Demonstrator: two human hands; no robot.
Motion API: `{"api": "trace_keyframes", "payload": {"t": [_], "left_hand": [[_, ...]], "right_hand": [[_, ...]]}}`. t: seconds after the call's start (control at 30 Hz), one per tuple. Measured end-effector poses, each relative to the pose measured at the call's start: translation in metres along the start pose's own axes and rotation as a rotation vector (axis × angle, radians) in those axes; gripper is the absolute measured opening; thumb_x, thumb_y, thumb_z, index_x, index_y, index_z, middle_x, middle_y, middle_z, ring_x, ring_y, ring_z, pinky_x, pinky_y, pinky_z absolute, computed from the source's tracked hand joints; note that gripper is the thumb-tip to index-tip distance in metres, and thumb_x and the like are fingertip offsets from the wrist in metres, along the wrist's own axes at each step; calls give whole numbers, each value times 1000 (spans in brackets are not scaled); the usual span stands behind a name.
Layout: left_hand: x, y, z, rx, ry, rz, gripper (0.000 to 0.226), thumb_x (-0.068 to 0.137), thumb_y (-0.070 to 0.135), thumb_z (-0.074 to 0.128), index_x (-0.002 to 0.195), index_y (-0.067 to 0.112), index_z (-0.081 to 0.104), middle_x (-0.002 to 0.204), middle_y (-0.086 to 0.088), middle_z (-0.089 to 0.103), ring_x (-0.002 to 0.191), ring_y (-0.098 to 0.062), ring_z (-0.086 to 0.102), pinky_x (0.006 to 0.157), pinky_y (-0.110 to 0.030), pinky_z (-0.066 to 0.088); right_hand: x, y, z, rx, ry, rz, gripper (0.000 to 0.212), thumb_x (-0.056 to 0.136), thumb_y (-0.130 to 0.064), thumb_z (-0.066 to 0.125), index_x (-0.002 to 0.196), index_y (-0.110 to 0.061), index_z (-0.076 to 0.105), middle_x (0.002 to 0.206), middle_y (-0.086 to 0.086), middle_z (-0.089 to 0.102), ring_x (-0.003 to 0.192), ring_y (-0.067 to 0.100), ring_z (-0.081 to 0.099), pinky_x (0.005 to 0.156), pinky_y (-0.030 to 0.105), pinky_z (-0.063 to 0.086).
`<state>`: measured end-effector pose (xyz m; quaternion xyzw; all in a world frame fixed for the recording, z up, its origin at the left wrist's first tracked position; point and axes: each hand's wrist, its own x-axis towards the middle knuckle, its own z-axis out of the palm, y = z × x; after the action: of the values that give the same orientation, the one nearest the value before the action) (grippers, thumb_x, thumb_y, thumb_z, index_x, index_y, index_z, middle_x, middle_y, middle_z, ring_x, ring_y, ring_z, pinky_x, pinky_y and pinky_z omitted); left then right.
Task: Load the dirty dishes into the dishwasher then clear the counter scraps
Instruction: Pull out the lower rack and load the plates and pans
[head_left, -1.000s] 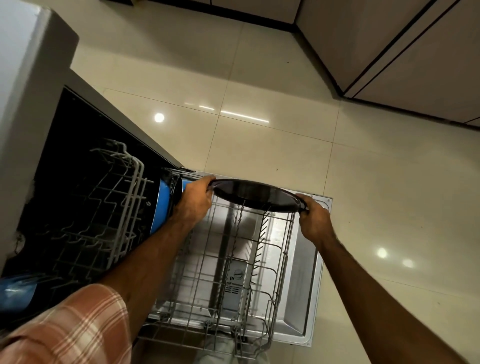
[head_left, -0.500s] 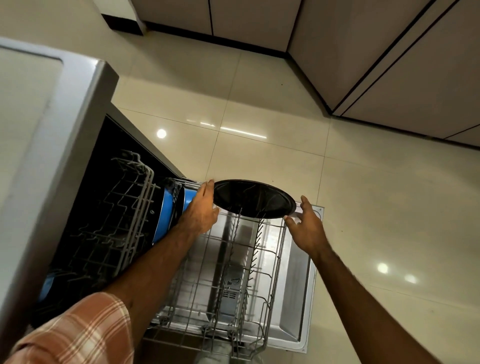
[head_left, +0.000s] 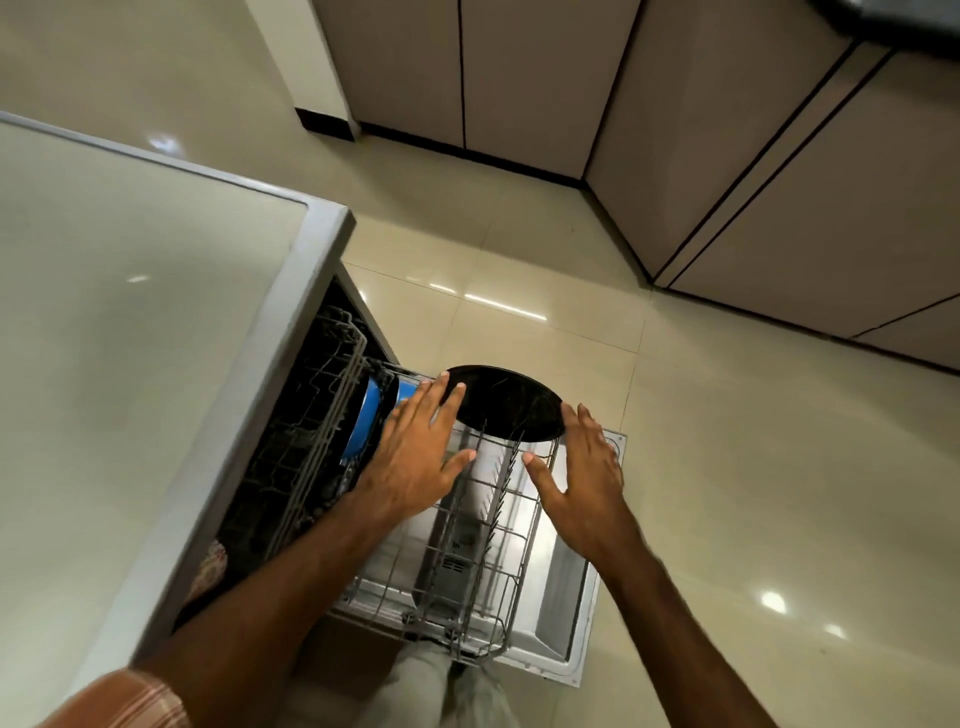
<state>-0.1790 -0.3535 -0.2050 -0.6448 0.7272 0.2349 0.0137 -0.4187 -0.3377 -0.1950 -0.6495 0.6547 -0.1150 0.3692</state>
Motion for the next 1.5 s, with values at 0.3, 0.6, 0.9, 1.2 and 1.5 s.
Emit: {"api": "trace_keyframes", "payload": {"t": [0.3, 0.6, 0.9, 1.2, 1.5], "left_hand": [[-118, 24, -89, 8, 96, -78, 85, 98, 64, 41, 162, 29, -1, 168, 2, -17, 155, -19, -16, 125, -47, -1], [-261, -3, -135, -181, 297, -369, 83, 96, 60, 48, 162, 30, 7, 170, 6, -7, 156, -19, -5, 125, -51, 10], [-420, -58, -120, -364, 497, -782, 82, 95, 61, 53, 160, 36, 10, 169, 9, -4, 156, -19, 0, 125, -50, 12], [-575, -103, -83, -472, 598, -1089, 79, 94, 56, 59, 159, 27, 26, 169, -3, 10, 155, -27, 13, 123, -46, 24], [-708, -145, -36, -656, 621, -1274, 73, 94, 56, 60, 156, 30, 32, 169, -4, 9, 153, -30, 15, 119, -49, 28]], "right_hand": [[-66, -93, -40, 16, -32, -201, 80, 101, -63, 43, 165, -34, 3, 174, -5, 0, 160, 16, -5, 129, 46, 1], [-121, -188, -18, 38, -213, -395, 79, 102, -58, 48, 166, -30, 9, 173, -8, 4, 159, 13, -3, 130, 49, 6], [-182, -292, 59, 26, -542, -651, 80, 99, -57, 56, 164, -38, 13, 172, -11, 13, 158, 13, 13, 128, 46, 22], [-284, -364, 173, 17, -806, -737, 65, 100, -41, 65, 157, -28, 38, 156, -6, 47, 138, 6, 49, 118, 36, 42], [-373, -419, 278, -82, -1018, -664, 65, 100, -40, 65, 157, -24, 41, 150, -3, 54, 122, 7, 59, 91, 14, 46]]}}
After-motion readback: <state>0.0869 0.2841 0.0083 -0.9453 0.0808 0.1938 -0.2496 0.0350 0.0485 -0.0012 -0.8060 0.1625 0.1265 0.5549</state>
